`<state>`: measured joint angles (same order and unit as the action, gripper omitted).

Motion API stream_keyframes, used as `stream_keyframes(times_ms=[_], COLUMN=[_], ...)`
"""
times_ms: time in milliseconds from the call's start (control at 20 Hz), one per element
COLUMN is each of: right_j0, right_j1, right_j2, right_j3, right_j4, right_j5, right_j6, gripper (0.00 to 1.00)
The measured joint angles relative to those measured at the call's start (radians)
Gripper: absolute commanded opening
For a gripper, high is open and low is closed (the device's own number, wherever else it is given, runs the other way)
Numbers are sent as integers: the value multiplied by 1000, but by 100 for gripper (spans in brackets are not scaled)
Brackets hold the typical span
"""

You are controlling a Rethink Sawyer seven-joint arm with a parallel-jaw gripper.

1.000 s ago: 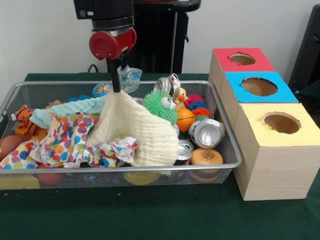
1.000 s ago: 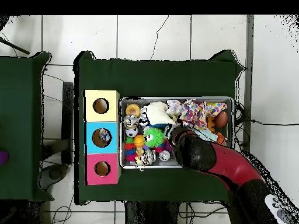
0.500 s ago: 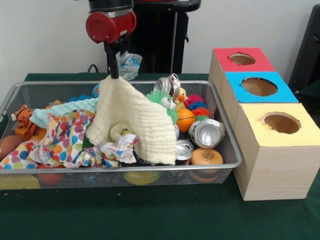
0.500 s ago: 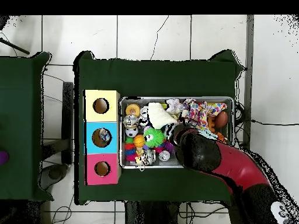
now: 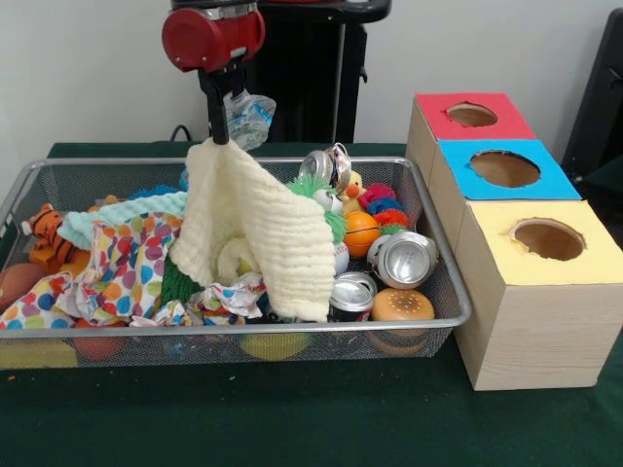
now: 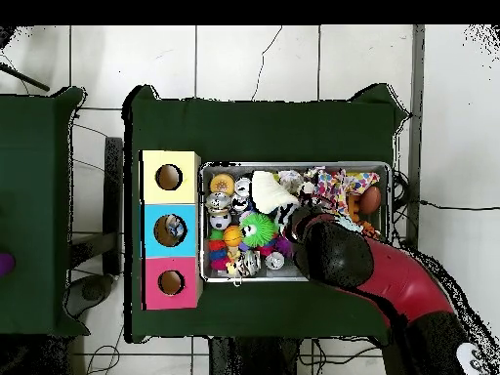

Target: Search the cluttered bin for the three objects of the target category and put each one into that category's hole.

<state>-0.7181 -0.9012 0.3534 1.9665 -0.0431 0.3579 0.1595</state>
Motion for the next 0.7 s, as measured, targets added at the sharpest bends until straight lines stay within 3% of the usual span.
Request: stream_keyframes(times_ms=[700], right_j0=[0], right_j1=[-36], right_j2=[0], right_j3=[9], right_j4=[30], right_j5=[36], right_j6=[0], gripper=[0])
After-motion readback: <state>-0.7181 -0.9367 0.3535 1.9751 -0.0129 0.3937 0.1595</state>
